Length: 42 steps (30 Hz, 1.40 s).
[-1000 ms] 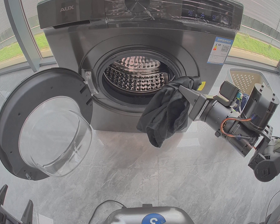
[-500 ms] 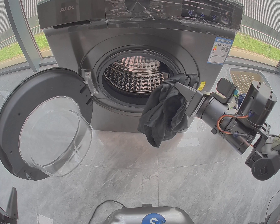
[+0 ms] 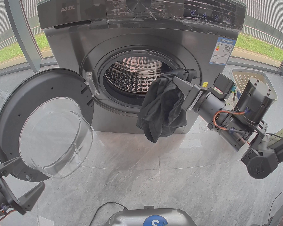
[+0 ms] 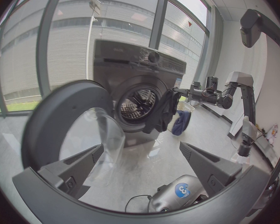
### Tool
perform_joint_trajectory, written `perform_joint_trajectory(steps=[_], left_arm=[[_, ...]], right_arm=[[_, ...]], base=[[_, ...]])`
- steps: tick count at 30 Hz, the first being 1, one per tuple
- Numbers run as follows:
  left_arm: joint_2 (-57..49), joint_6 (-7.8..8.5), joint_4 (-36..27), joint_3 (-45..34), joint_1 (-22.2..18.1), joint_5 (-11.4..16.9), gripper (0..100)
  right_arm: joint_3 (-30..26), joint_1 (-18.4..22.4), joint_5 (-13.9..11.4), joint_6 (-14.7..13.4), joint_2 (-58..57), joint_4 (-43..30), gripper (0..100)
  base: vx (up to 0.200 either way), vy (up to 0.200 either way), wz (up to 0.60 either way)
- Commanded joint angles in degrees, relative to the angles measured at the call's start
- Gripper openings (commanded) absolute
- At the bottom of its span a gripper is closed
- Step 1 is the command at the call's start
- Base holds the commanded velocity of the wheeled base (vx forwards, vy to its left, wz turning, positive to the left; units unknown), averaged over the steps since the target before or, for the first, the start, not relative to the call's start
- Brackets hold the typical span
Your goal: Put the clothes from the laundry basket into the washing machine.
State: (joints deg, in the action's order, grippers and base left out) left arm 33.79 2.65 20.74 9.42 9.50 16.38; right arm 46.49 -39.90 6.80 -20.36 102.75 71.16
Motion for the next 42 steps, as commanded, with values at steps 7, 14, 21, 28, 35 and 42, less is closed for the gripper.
perform_joint_trajectory(steps=[7,14,21,28,35,42], left_arm=[[52.0,-0.1,37.1,3.1,15.3,3.2,100],[64.8,-2.38,47.7,5.6,19.5,3.4,100],[74.1,-8.8,52.0,13.6,19.9,3.1,100],[77.7,-10.64,53.5,18.6,21.8,3.4,100],[81.1,-12.14,53.2,23.4,21.3,3.7,100],[84.4,-12.23,53.4,26.9,20.7,3.8,100]], right_arm=[[3.4,-0.1,0.4,-1.5,2.1,1.0,0],[4.3,-0.1,0.4,-1.5,2.5,1.0,0],[6.0,-0.5,0.5,-1.4,3.9,0.8,0],[7.7,-1.4,0.5,-1.5,3.9,0.3,0],[7.7,-1.4,0.5,-1.4,4.6,0.7,0],[7.6,-1.8,0.6,-1.4,4.7,0.7,0]], base=[[0.0,0.0,0.0],[0.0,0.0,0.0],[0.0,0.0,0.0],[0.0,0.0,0.0],[0.0,0.0,0.0],[0.0,0.0,0.0]])
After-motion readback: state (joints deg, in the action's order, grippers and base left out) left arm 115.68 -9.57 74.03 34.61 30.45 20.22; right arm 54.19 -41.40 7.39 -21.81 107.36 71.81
